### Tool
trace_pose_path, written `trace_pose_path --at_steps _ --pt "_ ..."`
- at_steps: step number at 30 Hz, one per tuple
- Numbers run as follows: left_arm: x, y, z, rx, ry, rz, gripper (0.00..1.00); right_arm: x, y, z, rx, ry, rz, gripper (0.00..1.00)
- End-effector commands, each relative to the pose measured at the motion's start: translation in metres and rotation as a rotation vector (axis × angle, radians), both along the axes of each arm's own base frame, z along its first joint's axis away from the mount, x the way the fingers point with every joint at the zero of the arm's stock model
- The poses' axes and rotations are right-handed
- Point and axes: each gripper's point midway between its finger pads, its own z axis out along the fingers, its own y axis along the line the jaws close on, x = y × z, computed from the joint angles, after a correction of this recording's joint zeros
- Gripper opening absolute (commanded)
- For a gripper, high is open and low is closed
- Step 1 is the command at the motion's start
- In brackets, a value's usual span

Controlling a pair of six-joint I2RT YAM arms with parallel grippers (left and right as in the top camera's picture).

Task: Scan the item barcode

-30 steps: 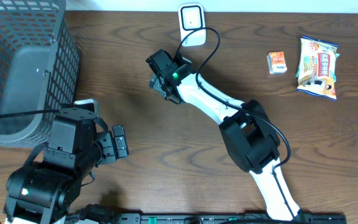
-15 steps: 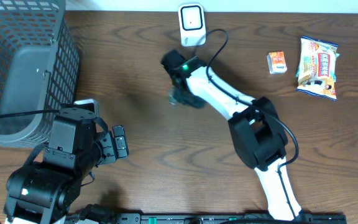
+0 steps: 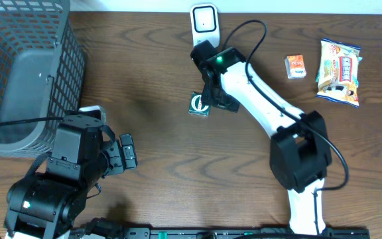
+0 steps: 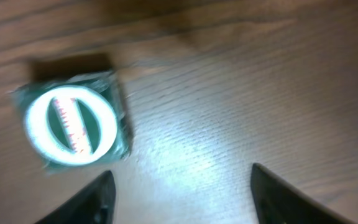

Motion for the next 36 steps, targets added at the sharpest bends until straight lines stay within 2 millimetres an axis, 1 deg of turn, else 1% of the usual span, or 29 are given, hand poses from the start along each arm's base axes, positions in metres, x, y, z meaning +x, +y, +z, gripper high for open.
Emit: trace_pose_path --at_steps 1,3,6,7,10,11,15,16,17,18,19,21,25,32,36 --pt "0.0 0.001 0.0 0.001 -0.003 0.001 0.98 0.0 0.005 0.023 0.024 -0.048 0.056 0.7" --pt "0.0 0.001 0.0 0.001 -0.003 0.001 0.98 0.003 0.006 0.029 0.033 -0.07 0.058 0.72" --pt "0.0 0.001 0.0 0.001 -0.003 0.001 0.98 0.01 0.01 0.03 0.049 -0.099 0.061 0.76" --pt "0.0 0.001 0.0 0.001 -0.003 0.001 0.98 0.012 0.012 0.029 0.053 -0.107 0.061 0.78" --pt "0.0 0.001 0.0 0.001 -0.003 0.001 0.98 0.017 0.019 0.027 0.067 -0.129 0.07 0.8" --pt "0.0 0.001 0.0 0.001 -0.003 0.001 0.98 0.018 0.022 0.026 0.068 -0.135 0.075 0.82" --pt "0.0 0.001 0.0 0.001 -0.003 0.001 0.97 0.019 0.035 0.015 0.07 -0.138 0.097 0.84" --pt "0.0 0.001 0.0 0.001 -0.003 0.001 0.98 0.019 0.038 0.012 0.07 -0.136 0.102 0.82" --pt "0.0 0.001 0.0 0.001 -0.003 0.001 0.97 0.018 0.04 0.008 0.068 -0.131 0.108 0.74" --pt "0.0 0.001 0.0 0.001 -0.003 0.001 0.98 0.018 0.043 0.003 0.064 -0.126 0.116 0.69" --pt "0.0 0.001 0.0 0.001 -0.003 0.001 0.98 0.018 0.046 -0.001 0.06 -0.123 0.134 0.67" --pt "0.0 0.001 0.0 0.001 -0.003 0.001 0.98 0.018 0.05 -0.01 0.048 -0.119 0.182 0.67" --pt "0.0 0.001 0.0 0.001 -0.003 0.001 0.97 0.015 0.055 -0.023 0.032 -0.1 0.197 0.67" --pt "0.0 0.001 0.0 0.001 -0.003 0.001 0.98 0.011 0.059 -0.026 0.029 -0.092 0.209 0.66" --pt "0.0 0.001 0.0 0.001 -0.003 0.001 0.98 0.011 0.069 -0.029 0.034 -0.104 0.25 0.64"
